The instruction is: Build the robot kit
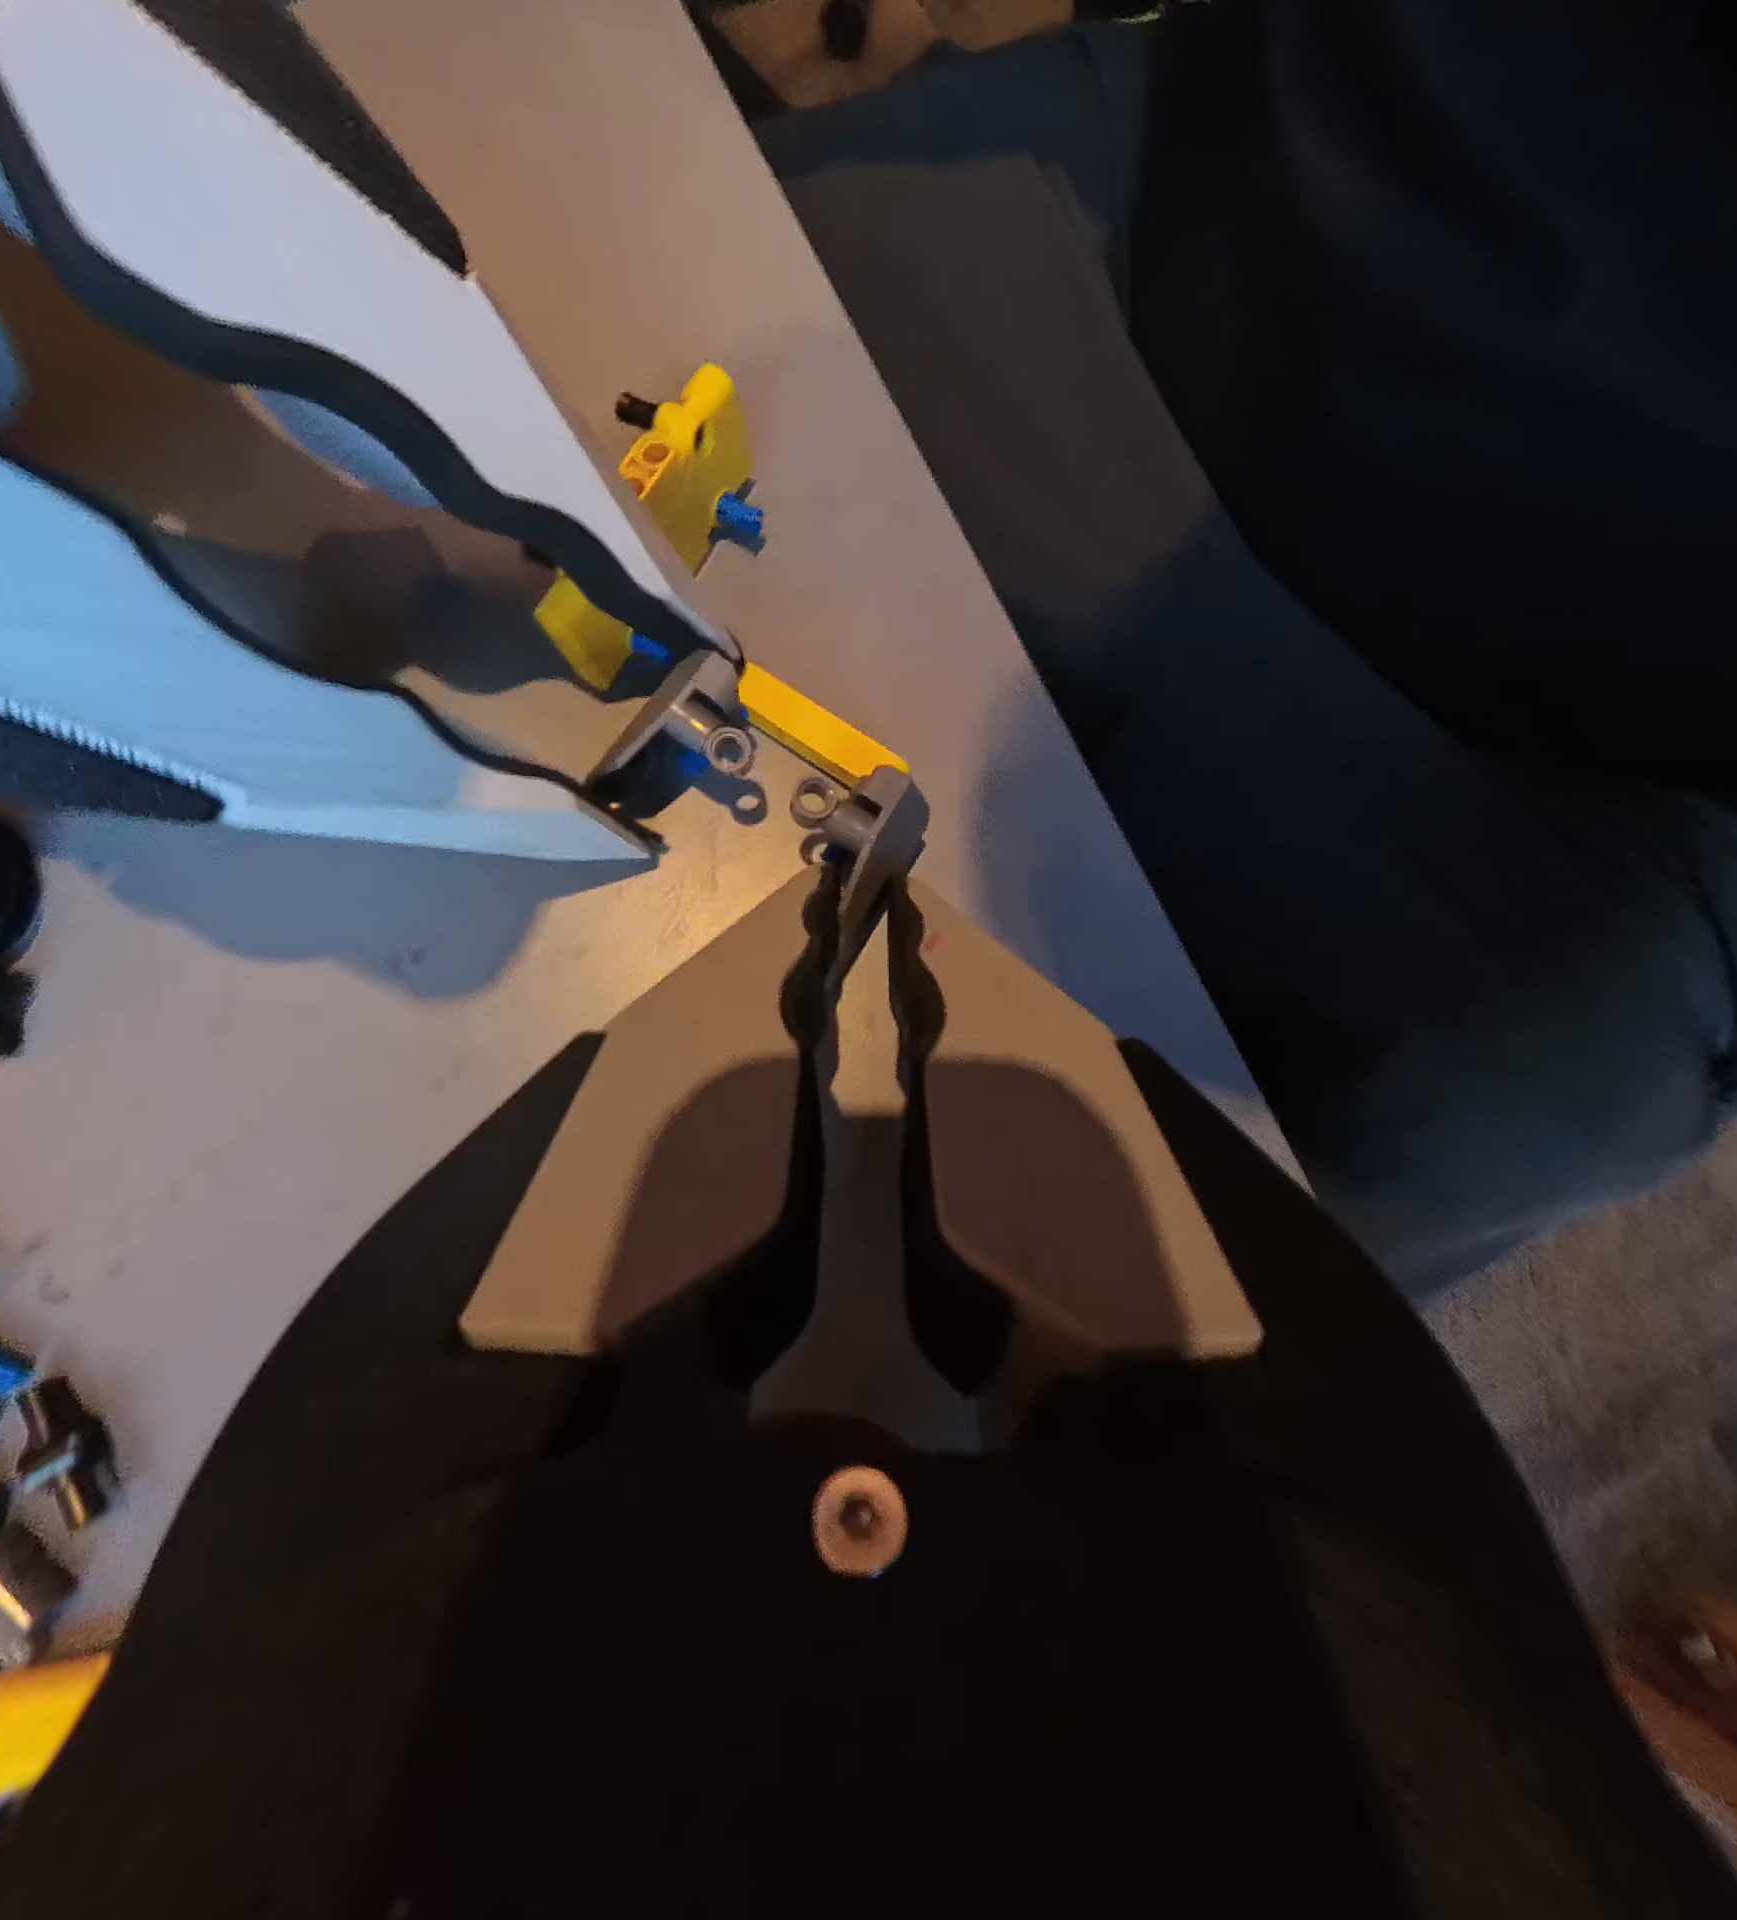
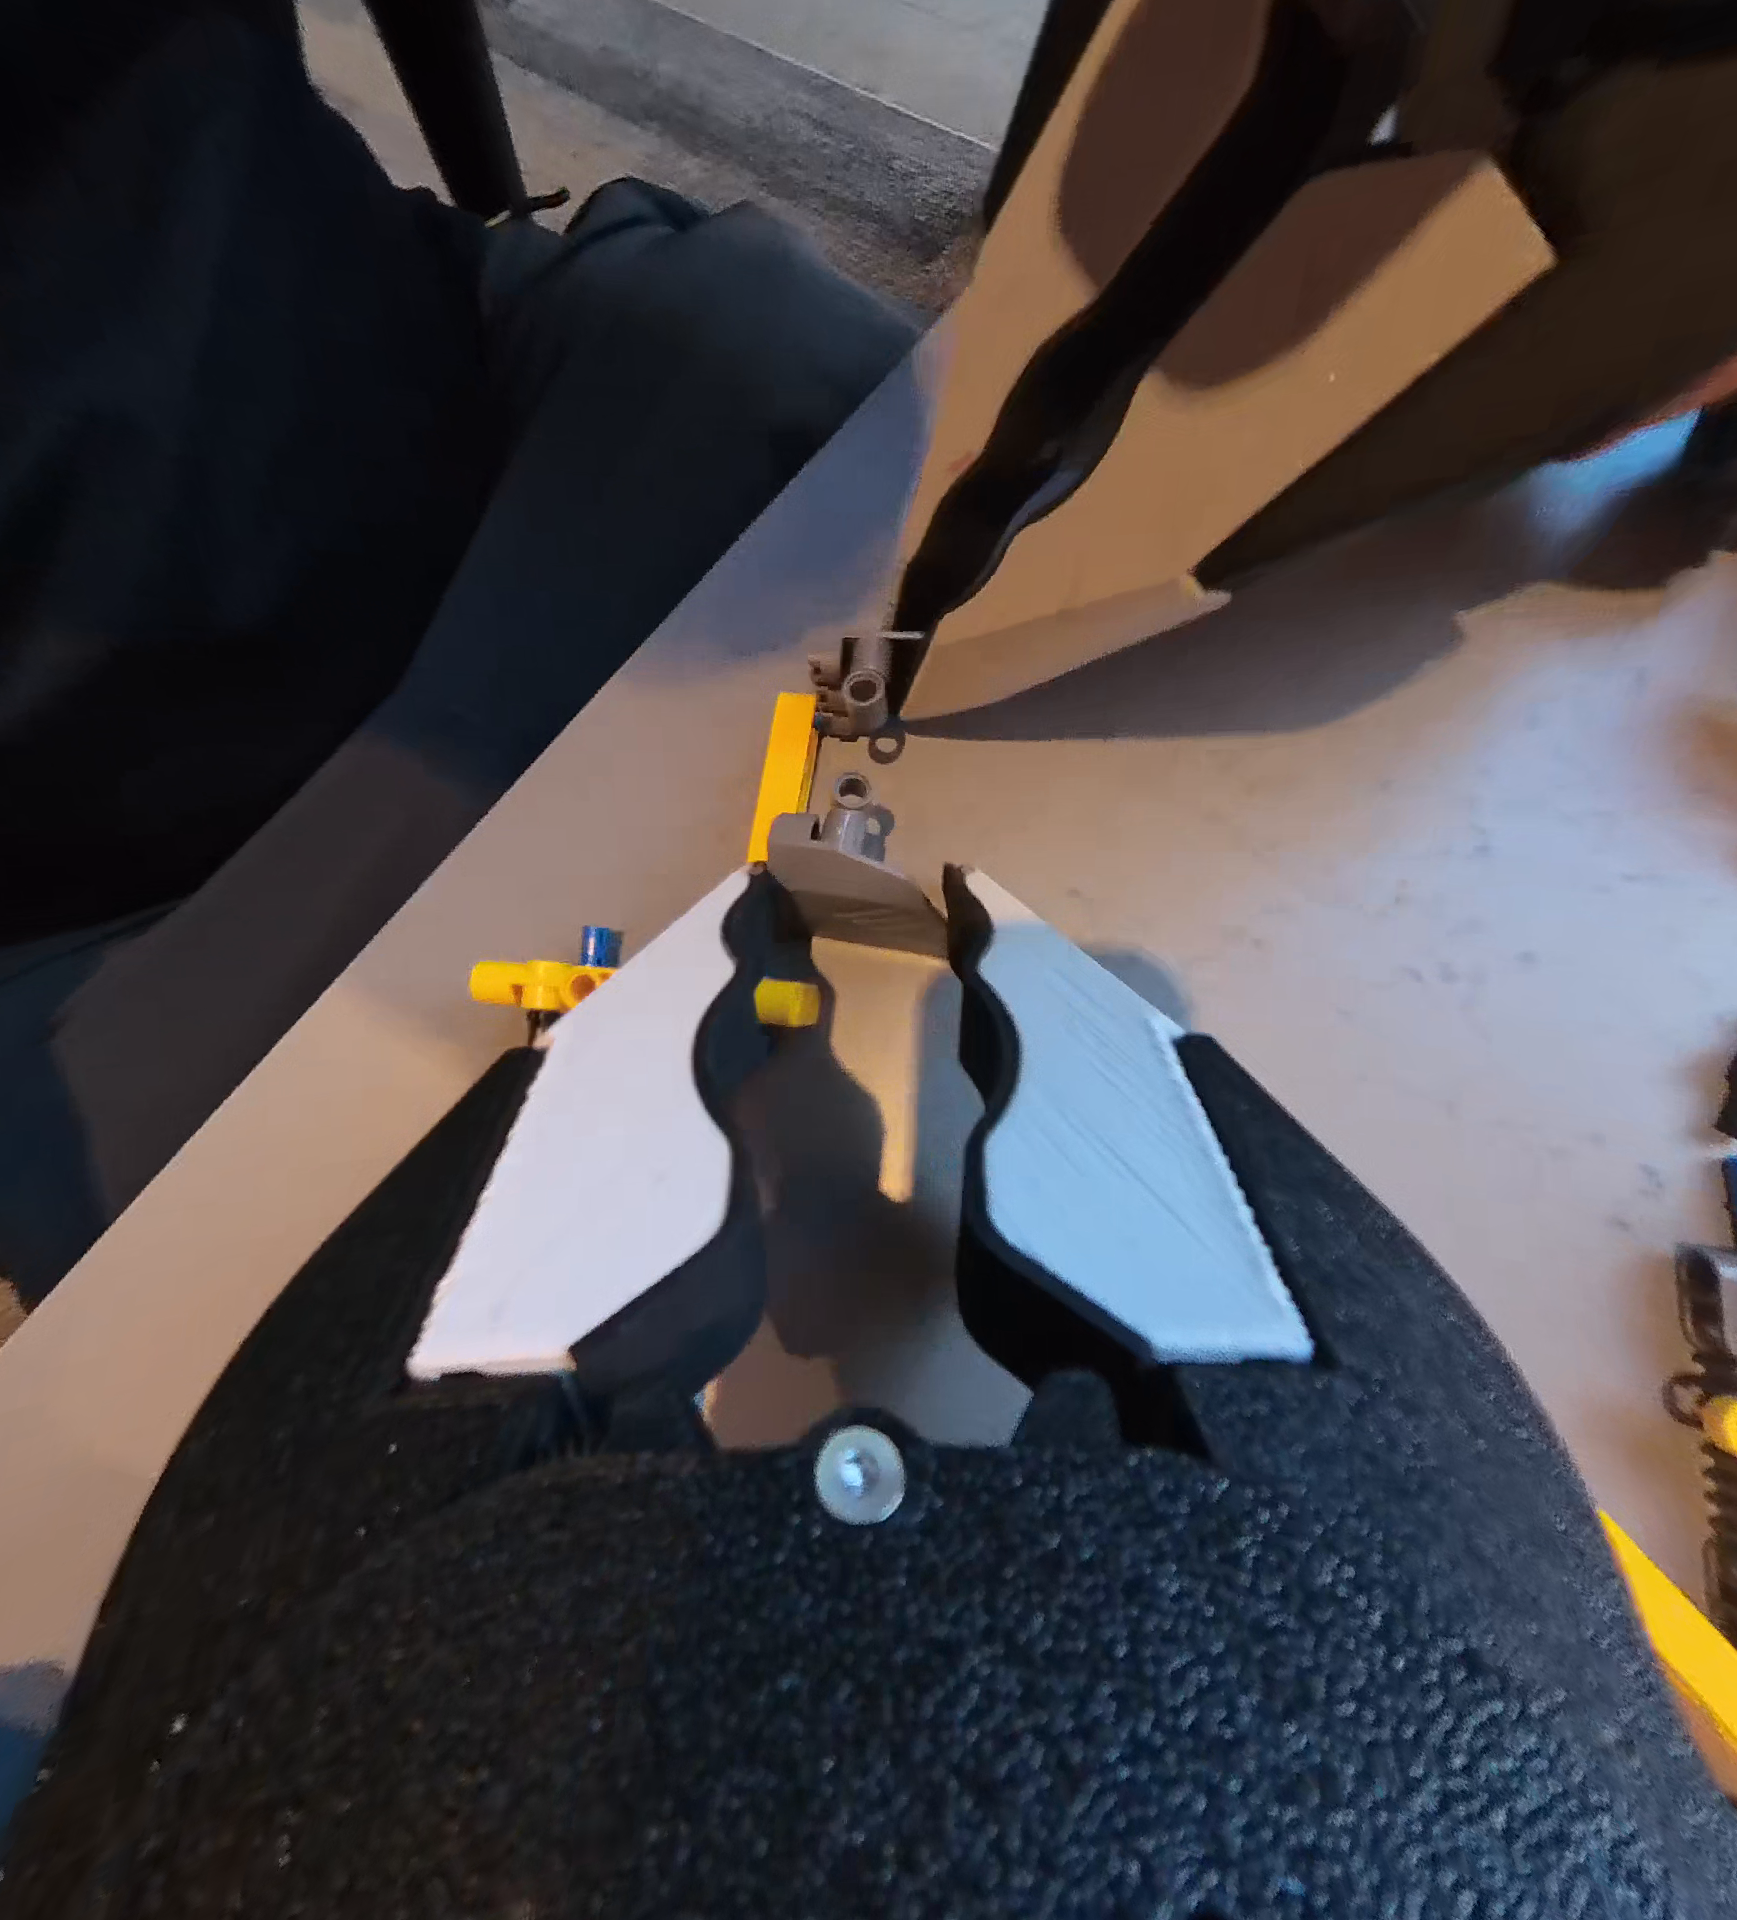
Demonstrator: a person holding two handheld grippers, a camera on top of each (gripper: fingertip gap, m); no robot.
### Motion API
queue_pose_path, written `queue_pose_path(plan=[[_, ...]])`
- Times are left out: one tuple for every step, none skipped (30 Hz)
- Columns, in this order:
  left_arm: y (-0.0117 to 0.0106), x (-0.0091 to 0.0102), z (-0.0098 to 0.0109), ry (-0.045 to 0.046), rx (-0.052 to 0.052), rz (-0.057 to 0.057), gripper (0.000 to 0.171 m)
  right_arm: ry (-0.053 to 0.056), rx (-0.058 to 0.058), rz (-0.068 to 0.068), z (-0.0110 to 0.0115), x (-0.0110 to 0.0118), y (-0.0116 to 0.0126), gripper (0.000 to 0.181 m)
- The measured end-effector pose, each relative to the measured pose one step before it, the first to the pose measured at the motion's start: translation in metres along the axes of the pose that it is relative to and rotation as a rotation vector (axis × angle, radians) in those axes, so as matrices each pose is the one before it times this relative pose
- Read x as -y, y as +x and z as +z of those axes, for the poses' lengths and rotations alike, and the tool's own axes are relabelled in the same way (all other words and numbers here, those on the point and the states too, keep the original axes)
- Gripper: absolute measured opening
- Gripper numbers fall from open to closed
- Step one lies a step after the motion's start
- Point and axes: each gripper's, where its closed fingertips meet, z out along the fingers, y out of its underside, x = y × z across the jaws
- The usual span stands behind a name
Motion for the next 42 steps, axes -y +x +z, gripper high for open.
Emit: queue_pose_path(plan=[[-0.00163, -0.00147, -0.00136, 0.01185, 0.0404, -0.0039, 0.008, 0.0021, -0.0201, 0.0038, -0.00113, 0.00003, 0.00215, 0.034], [-0.00126, -0.00081, -0.00116, 0.01456, 0.0471, -0.0054, 0.007, 0.0063, -0.016, 0.0033, -0.00131, 0.00055, 0.0013, 0.034], [-0.00047, -0.00021, -0.00052, 0.01355, 0.0495, -0.0076, 0.007, 0.0095, -0.0133, -0.0001, -0.00142, 0.00105, 0.00067, 0.034], [-0.00091, 0.00029, -0.00019, 0.01176, 0.0566, 0.0012, 0.008, 0.0099, -0.0121, -0.0002, -0.0015, 0.0008, 0.00076, 0.034], [-0.00062, 0.00023, -0.00019, 0.01229, 0.0563, 0.0018, 0.007, 0.01, -0.0092, 0.0029, -0.00113, 0.00043, 0.00071, 0.034], [-0.00095, -0.00009, -0.00048, 0.01419, 0.0546, 0.0034, 0.008, 0.0079, -0.005, 0.0038, -0.0004, -0.00024, 0.00054, 0.034], [-0.00008, -0.00014, -0.00025, 0.01736, 0.0435, -0.0008, 0.008, 0.0026, -0.0001, 0.004, 0.0005, -0.00076, 0.00025, 0.034], [0.00012, -0.00022, -0.00025, 0.01673, 0.0326, -0.0024, 0.008, -0.0025, 0.0023, 0.0069, 0.0007, -0.0005, 0.00052, 0.034], [-0.00136, -0.00111, -0.00103, -0.00405, 0.0306, 0.0044, 0.009, -0.0022, 0.0017, 0.0076, 0.00046, -0.00012, 0.00083, 0.034], [-0.00013, -0.00064, -0.00057, -0.00453, 0.0177, 0.0065, 0.009, -0.001, 0.003, 0.0067, 0.00031, -0.00013, 0.00073, 0.034], [-0.00035, -0.00028, -0.00001, -0.00413, 0.0143, 0.0112, 0.009, -0.0007, 0.0043, 0.0068, 0.00011, -0.00016, 0.00034, 0.034], [-0.00014, -0.00025, 0.00008, -0.00278, 0.0098, 0.0084, 0.009, -0.0008, 0.0007, 0.0041, -0.00001, -0.00009, 0.00032, 0.034], [-0.0008, -0.00039, -0.00036, -0.00304, 0.0115, 0.0069, 0.009, -0.0027, -0.0049, 0.0002, 0.00016, -0.00049, 0.00059, 0.034], [-0.00105, -0.00064, -0.00044, -0.00158, 0.0136, 0.0053, 0.009, -0.0066, -0.0071, 0.0001, 0.00023, -0.00115, 0.00073, 0.034], [-0.00115, -0.0007, -0.00037, 0.00101, 0.0147, 0.0023, 0.009, -0.0057, -0.005, 0.0022, 0.00036, -0.00091, 0.00067, 0.034], [-0.00123, -0.00101, -0.00032, -0.00396, 0.0153, 0.0021, 0.01, -0.0009, -0.0047, 0.0032, 0.0, -0.00017, 0.00064, 0.034], [-0.00045, -0.00055, -0.00033, -0.00235, 0.011, 0.0017, 0.01, 0.0007, -0.0028, 0.003, -0.00003, 0.0001, 0.00068, 0.034], [-0.00002, -0.00006, 0.00004, -0.00249, 0.0034, -0.0037, 0.01, 0.001, 0.0012, 0.0051, 0.00014, 0.00032, 0.00025, 0.035], [-0.00001, -0.00018, -0.00005, -0.00248, -0.0037, -0.0104, 0.01, 0.0043, 0.0045, 0.0077, -0.00007, 0.00072, -0.00007, 0.035], [0.00015, -0.00007, 0.0001, -0.00128, -0.0092, -0.0119, 0.01, 0.0083, 0.0053, 0.0086, -0.0002, 0.00164, -0.00001, 0.035], [0.00025, -0.00008, 0.00015, 0.00039, -0.014, -0.0125, 0.01, 0.0095, 0.0042, 0.0081, -0.00024, 0.00215, 0.00033, 0.036], [0.00056, 0.00073, -0.00037, 0.00648, -0.0227, -0.0161, 0.01, 0.0053, -0.0011, 0.0076, -0.00004, 0.00143, 0.00092, 0.036], [0.00201, 0.0015, -0.00043, 0.01066, -0.0373, -0.0215, 0.01, 0.0026, -0.0077, 0.0053, -0.00048, 0.00054, 0.00178, 0.036], [-0.00121, 0.00052, -0.00019, 0.00208, -0.0158, -0.0178, 0.01, 0.0042, -0.0109, 0.007, -0.00161, 0.00024, 0.0021, 0.036], [-0.00187, 0.00008, 0.00022, -0.00194, -0.0049, -0.0067, 0.009, 0.007, -0.0167, 0.0126, -0.00304, 0.00013, 0.00285, 0.038], [-0.00141, 0.00059, 0.00034, -0.0011, -0.0027, -0.006, 0.01, 0.0096, -0.0219, 0.0219, -0.0043, 0.00011, 0.00374, 0.041], [-0.00113, 0.00133, -0.00012, 0.0009, -0.002, -0.0088, 0.009, 0.0115, -0.0271, 0.034, -0.00569, 0.00048, 0.00435, 0.045], [-0.00092, 0.0015, 0.00006, 0.00299, 0.0011, -0.0104, 0.008, 0.014, -0.0274, 0.0436, -0.00679, 0.00108, 0.00393, 0.052], [-0.00067, 0.00054, 0.00022, -0.00022, 0.0036, -0.0123, 0.008, 0.0164, -0.021, 0.05, -0.00736, 0.00195, 0.00169, 0.059], [-0.00133, -0.00088, 0.00083, -0.00703, 0.0117, -0.0159, 0.008, 0.0172, -0.0203, 0.0527, -0.00753, 0.00192, -0.00015, 0.066], [-0.00233, -0.00191, 0.00119, -0.01245, 0.0203, -0.02, 0.009, 0.0186, -0.0228, 0.0472, -0.00695, 0.0013, -0.00217, 0.072], [-0.00173, -0.00173, 0.00166, -0.0125, 0.0194, -0.0254, 0.009, 0.0205, -0.0259, 0.0351, -0.00609, -0.00012, -0.00393, 0.077], [-0.00048, 0.00181, 0.00106, 0.00732, 0.012, -0.0309, 0.009, 0.0201, -0.0342, 0.0218, -0.00509, -0.0017, -0.00454, 0.078], [0.00013, 0.00101, 0.00108, 0.00035, 0.0073, -0.0325, 0.009, 0.02, -0.0367, 0.0103, -0.00435, -0.00254, -0.00497, 0.079], [-0.00062, 0.00103, 0.00116, -0.0021, 0.0108, -0.0324, 0.009, 0.0211, -0.0268, 0.0023, -0.00363, -0.00266, -0.00657, 0.081], [-0.00029, 0.00114, 0.00116, -0.00493, 0.0093, -0.0293, 0.009, 0.0189, -0.0194, -0.0026, -0.00225, -0.00201, -0.00655, 0.079], [0.00034, 0.00112, 0.00111, -0.00557, 0.0064, -0.0233, 0.009, -0.0091, -0.0168, 0.0016, -0.00063, -0.00424, -0.00528, 0.081], [0.00106, 0.00116, 0.00114, -0.0024, 0.0022, -0.0205, 0.009, -0.0313, -0.016, 0.0043, 0.00022, -0.00568, -0.00422, 0.087], [0.00117, 0.00118, 0.00094, -0.00145, -0.0013, -0.0239, 0.009, -0.0248, -0.0201, 0.0019, 0.00061, -0.00348, -0.003, 0.089], [0.0019, 0.001, 0.00075, -0.00215, -0.0093, -0.0248, 0.01, -0.0074, -0.0248, 0.0034, 0.00076, -0.00021, -0.0019, 0.089], [0.00201, 0.00042, 0.00037, -0.00585, -0.0119, -0.0214, 0.014, 0.0021, -0.0199, 0.0089, 0.00108, 0.00096, -0.00216, 0.089], [0.00059, -0.00163, 0.00017, -0.01806, -0.001, -0.0166, 0.02, 0.0006, -0.0079, 0.0109, 0.00146, -0.0002, -0.00368, 0.09]])
